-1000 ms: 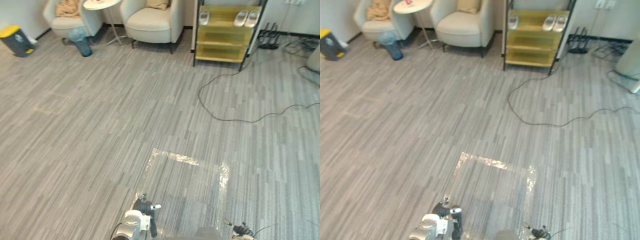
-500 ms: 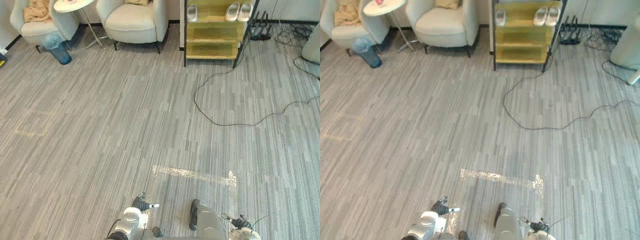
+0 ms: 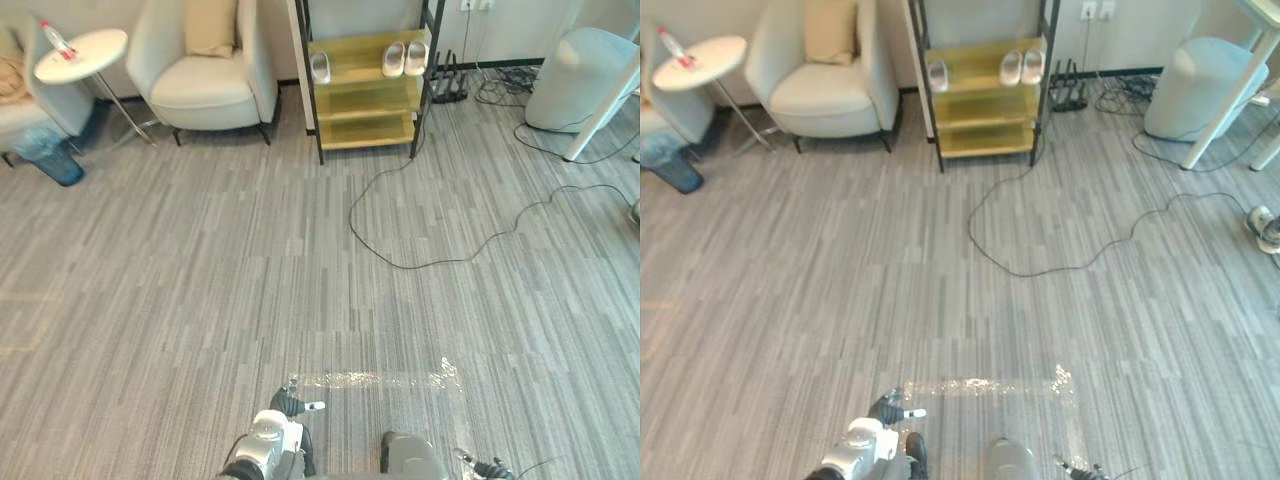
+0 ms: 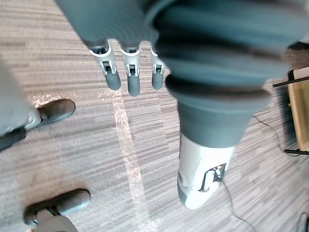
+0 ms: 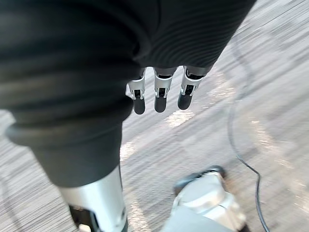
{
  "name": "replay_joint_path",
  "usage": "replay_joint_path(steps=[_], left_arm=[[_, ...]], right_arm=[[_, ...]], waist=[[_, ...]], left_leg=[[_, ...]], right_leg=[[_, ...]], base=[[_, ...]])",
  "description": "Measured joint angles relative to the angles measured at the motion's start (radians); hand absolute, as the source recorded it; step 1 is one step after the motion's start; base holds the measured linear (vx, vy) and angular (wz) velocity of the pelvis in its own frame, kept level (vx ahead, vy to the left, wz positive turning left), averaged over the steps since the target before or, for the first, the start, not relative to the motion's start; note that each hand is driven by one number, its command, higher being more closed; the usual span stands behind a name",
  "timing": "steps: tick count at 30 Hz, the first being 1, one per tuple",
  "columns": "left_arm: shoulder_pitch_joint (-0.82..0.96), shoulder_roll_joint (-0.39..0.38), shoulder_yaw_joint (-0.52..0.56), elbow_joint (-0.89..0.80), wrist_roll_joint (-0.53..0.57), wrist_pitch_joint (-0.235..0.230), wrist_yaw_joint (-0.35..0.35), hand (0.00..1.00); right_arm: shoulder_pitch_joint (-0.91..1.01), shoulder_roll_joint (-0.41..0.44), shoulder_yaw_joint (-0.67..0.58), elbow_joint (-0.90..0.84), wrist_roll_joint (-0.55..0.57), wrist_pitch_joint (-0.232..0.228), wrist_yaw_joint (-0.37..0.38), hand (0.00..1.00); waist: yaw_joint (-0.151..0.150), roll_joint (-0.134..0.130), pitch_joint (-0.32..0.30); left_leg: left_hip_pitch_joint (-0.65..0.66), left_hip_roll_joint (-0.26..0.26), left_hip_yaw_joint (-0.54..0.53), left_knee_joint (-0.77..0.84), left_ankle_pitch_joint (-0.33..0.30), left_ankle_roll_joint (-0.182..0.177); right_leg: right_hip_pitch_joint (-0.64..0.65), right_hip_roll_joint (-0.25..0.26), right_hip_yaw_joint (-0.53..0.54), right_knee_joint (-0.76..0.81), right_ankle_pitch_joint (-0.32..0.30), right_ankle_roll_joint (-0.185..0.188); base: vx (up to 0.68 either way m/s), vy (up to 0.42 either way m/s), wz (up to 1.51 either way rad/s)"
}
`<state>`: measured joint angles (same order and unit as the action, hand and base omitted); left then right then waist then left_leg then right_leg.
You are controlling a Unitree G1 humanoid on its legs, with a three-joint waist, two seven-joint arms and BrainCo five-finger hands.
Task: Pick up cushions and gather them together orderly.
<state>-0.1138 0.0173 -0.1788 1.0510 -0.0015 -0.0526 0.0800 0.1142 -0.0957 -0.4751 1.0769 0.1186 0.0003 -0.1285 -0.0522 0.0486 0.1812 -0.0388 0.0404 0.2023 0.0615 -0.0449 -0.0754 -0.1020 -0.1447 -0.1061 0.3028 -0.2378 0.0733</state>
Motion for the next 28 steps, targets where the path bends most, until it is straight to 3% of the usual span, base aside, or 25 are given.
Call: replay_joint_path(steps=[5,11,16,27,28], left_arm=[[0.011,0.017,0.0,0.001,0.0,0.0,0.004,0.0],[0.037,0.02,0.001,0.002,0.001,0.0,0.004,0.0],[0.07,0.004,0.004,0.011,0.003,0.0,0.004,0.0],[0.083,0.006,0.017,0.02,0.04,-0.003,0.03,0.0],[0.083,0.009,0.035,0.018,0.042,-0.004,0.052,0.0]], right_arm=[[-0.016,0.014,-0.014,0.007,-0.003,0.004,0.002,0.0],[-0.04,0.014,-0.014,0.009,-0.004,0.001,0.002,0.0],[-0.039,0.008,-0.009,0.037,-0.087,-0.001,-0.001,0.0],[-0.064,0.004,0.031,0.039,-0.195,-0.002,-0.039,0.0],[-0.075,0.003,0.055,0.039,-0.201,-0.004,-0.049,0.0]], waist=[[0.003,0.009,-0.005],[0.01,0.01,-0.006],[0.011,0.01,-0.006],[0.023,0.008,-0.005],[0.033,0.008,-0.005]], left_leg=[[0.032,-0.035,-0.033,-0.012,0.002,0.004],[0.048,-0.026,-0.066,-0.013,0.002,0.004],[0.069,-0.021,-0.102,-0.016,0.022,0.019],[0.053,-0.033,-0.169,-0.088,0.059,0.019],[0.052,-0.036,-0.191,-0.15,0.097,0.028]], right_leg=[[0.094,-0.028,-0.027,-0.092,0.018,0.027],[0.145,-0.017,-0.057,-0.136,0.029,0.015],[0.204,-0.008,-0.092,-0.187,0.065,0.008],[0.197,-0.01,-0.149,-0.212,0.081,0.014],[0.185,-0.005,-0.159,-0.23,0.103,0.021]], base=[[0.17,0.058,0.12],[0.1,-0.032,0.15],[0.03,-0.024,0.12],[-0.07,0.018,0.19],[-0.22,0.089,0.3]])
